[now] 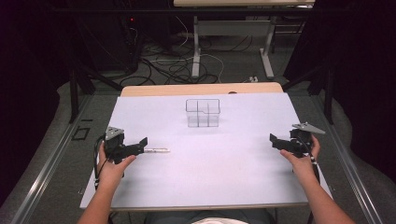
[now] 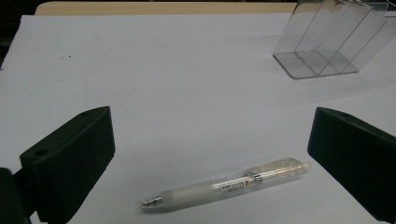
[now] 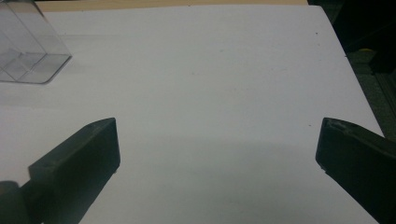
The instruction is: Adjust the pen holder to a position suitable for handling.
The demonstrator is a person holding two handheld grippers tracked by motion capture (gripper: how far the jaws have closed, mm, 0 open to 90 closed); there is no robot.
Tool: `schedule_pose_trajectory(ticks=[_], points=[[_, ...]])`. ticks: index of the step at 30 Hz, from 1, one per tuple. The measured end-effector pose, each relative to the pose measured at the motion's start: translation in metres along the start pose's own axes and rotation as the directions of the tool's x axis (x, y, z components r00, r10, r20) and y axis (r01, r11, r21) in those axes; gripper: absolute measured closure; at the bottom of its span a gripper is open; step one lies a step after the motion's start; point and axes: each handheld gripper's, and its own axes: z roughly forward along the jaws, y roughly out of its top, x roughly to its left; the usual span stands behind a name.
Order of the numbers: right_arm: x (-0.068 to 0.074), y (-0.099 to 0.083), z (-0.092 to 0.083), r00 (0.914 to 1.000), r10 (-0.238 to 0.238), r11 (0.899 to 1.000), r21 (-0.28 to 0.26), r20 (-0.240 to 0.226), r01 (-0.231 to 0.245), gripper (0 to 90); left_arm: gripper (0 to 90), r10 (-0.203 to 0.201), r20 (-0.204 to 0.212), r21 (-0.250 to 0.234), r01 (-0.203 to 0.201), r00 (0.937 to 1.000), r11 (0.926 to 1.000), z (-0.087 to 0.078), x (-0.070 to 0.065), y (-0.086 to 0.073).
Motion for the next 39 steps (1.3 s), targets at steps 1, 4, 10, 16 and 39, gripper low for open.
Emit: schedule_pose_trajectory(ticks=[1, 4, 10, 16, 39], points=[[0.003, 0.000, 0.001, 0.9996, 0.006, 1.000, 0.006, -0.028, -0.005, 0.0, 2.4, 0.001, -0.013, 0.000, -0.001, 0.9999, 1.0000, 0.000, 0.000, 0.000], [0.007, 0.001, 0.004, 0.9992, -0.014, 1.000, 0.007, -0.036, 0.014, 0.0, 4.0, -0.015, -0.010, 0.009, 0.015, 0.9998, 0.9998, 0.003, 0.003, 0.001], [0.011, 0.001, 0.006, 0.9987, -0.042, 0.999, 0.008, -0.031, 0.042, 0.0, 10.1, -0.026, -0.002, 0.008, 0.026, 0.9997, 0.9996, 0.007, 0.000, 0.006], [0.013, 0.002, 0.001, 0.9989, -0.027, 1.000, -0.017, -0.037, 0.027, 0.0, 16.9, -0.005, 0.017, -0.009, 0.005, 0.9998, 0.9999, 0.009, -0.018, 0.021], [0.017, -0.002, 0.001, 0.9982, -0.048, 0.999, 0.007, -0.036, 0.048, 4.8, 38.2, 0.044, 0.021, -0.002, -0.044, 0.9988, 0.9990, 0.043, -0.068, 0.092]])
